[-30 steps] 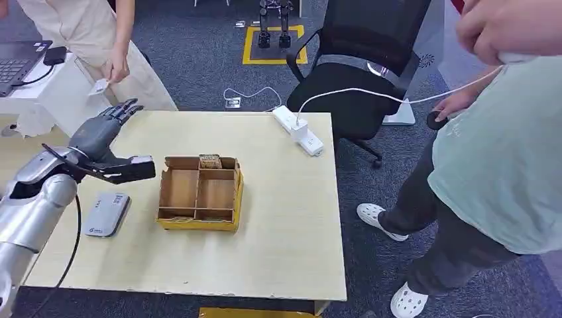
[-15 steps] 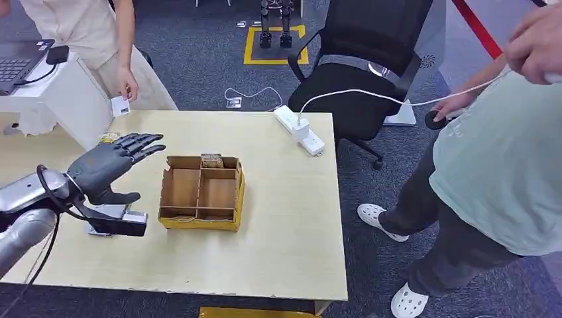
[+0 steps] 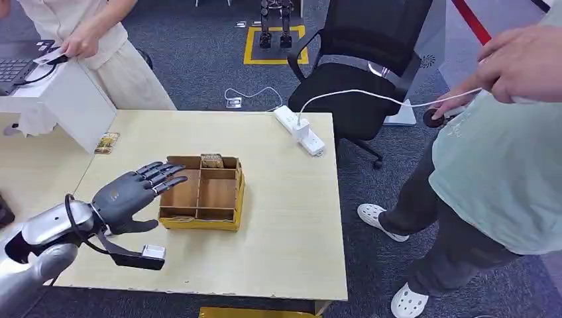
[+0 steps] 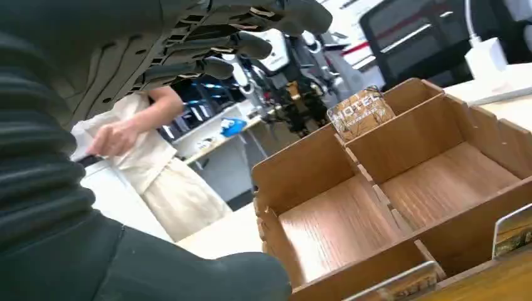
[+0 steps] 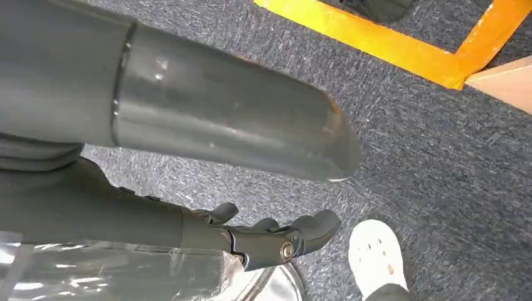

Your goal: Pass the card to the sensor for recognition and then transmit it.

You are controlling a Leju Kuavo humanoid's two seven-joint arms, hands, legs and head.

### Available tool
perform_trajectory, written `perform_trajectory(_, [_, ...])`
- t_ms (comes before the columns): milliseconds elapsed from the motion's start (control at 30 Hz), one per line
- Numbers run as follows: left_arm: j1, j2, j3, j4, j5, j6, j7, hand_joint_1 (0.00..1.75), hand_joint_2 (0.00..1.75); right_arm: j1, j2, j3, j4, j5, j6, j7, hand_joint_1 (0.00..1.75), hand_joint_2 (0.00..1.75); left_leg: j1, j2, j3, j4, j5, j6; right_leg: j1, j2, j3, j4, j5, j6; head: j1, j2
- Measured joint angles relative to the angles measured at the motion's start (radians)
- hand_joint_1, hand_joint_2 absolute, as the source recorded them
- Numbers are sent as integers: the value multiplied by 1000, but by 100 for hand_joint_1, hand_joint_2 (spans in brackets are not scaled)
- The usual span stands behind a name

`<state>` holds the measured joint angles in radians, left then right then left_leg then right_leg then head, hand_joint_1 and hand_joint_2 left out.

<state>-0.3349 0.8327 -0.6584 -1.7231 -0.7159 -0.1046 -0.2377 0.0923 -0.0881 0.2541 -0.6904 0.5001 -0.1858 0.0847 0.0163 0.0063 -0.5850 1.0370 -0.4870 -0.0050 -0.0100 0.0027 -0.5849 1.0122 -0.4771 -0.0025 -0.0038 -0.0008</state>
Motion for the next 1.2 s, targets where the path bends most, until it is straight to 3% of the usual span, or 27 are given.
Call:
perform_trajectory(500, [26,-112,-17,37,-84,41,60,0,175,8,14,-32,-47,30,28,20,0,0,0,0,0,0,0,0,0,0,0,0,0,0,0,0])
perform_trajectory(800, [28,-171,-18,88,-244,126,176,0,175,25,23,-55,-77,41,28,32,0,0,0,0,0,0,0,0,0,0,0,0,0,0,0,0])
perform_trajectory(1200, [41,-212,-13,142,-307,155,195,0,175,38,29,-84,-110,48,36,39,0,0,0,0,0,0,0,0,0,-1,0,0,0,0,0,0])
